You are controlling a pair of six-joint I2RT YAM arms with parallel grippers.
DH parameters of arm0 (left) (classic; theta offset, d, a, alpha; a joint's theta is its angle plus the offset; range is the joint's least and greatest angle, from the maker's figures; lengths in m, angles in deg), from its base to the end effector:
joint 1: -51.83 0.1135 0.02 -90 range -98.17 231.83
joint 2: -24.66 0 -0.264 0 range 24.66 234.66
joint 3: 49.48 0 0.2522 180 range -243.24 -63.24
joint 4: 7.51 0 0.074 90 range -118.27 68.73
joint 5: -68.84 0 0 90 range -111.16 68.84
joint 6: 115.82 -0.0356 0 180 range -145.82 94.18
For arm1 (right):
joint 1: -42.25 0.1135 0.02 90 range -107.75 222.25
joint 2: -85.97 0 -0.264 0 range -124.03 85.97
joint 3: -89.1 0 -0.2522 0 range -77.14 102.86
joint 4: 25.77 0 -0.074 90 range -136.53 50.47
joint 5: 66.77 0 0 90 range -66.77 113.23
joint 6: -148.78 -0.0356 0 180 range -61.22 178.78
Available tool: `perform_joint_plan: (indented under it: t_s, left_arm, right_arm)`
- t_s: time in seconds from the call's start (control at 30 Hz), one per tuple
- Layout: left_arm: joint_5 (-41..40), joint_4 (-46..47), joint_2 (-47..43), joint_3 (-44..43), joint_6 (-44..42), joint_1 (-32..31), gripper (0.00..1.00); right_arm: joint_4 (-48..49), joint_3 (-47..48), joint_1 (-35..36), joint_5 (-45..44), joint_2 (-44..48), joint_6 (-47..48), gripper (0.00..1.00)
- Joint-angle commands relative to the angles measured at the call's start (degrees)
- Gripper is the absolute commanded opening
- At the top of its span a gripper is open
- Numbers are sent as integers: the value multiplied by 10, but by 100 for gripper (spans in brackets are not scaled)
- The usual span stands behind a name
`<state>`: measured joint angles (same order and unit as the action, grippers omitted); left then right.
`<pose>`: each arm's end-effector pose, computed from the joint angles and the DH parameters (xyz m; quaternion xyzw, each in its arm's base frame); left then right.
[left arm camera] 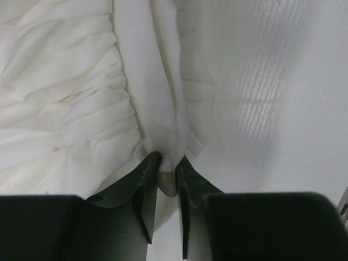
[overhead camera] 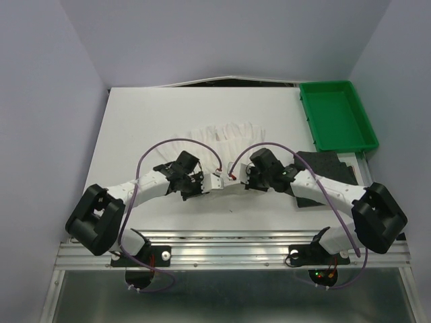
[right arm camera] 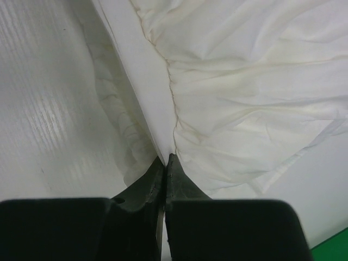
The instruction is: Fold and stack the skirts
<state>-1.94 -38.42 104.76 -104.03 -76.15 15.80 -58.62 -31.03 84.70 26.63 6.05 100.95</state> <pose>0.2047 -0.1634 0.1751 0.6811 0.6554 -0.1232 0.3022 0.2028 0.1884 0.1996 -0.6449 0.6944 0.0289 0.3179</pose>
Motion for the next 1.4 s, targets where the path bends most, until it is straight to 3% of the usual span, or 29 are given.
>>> perform_joint_plan:
  t_s: [0.0, 0.23, 0.5, 0.73, 1.1, 1.2, 1.23, 1.3, 1.37]
  left_arm:
    - [2, 19, -24, -8, 29, 5, 21]
    - [31, -2, -82, -60, 75, 47, 0]
    - [33, -61, -96, -111, 101, 56, 0]
    - [87, -83, -63, -101, 103, 55, 31]
    - [114, -32, 7, -94, 136, 52, 37]
    - [116, -36, 2, -92, 125, 51, 27]
    - [116, -51, 1, -93, 119, 51, 14]
    - [110, -67, -19, -99, 110, 53, 4]
    - [101, -87, -59, -117, 110, 69, 0]
  right_arm:
    - [9, -3, 3, -5, 23, -7, 1]
    - [-10, 14, 3, -22, 40, -17, 1]
    - [-24, 57, -8, -57, 52, -15, 1]
    - [-58, 55, -8, -3, 41, -15, 1]
    - [-60, 73, -8, 19, 19, -28, 1]
    - [-59, 70, -8, 11, 20, -27, 1]
    - [-59, 67, -8, 6, 21, -34, 1]
    - [-58, 65, -8, -15, 27, -39, 1]
    - [-60, 65, -16, -31, 44, -42, 1]
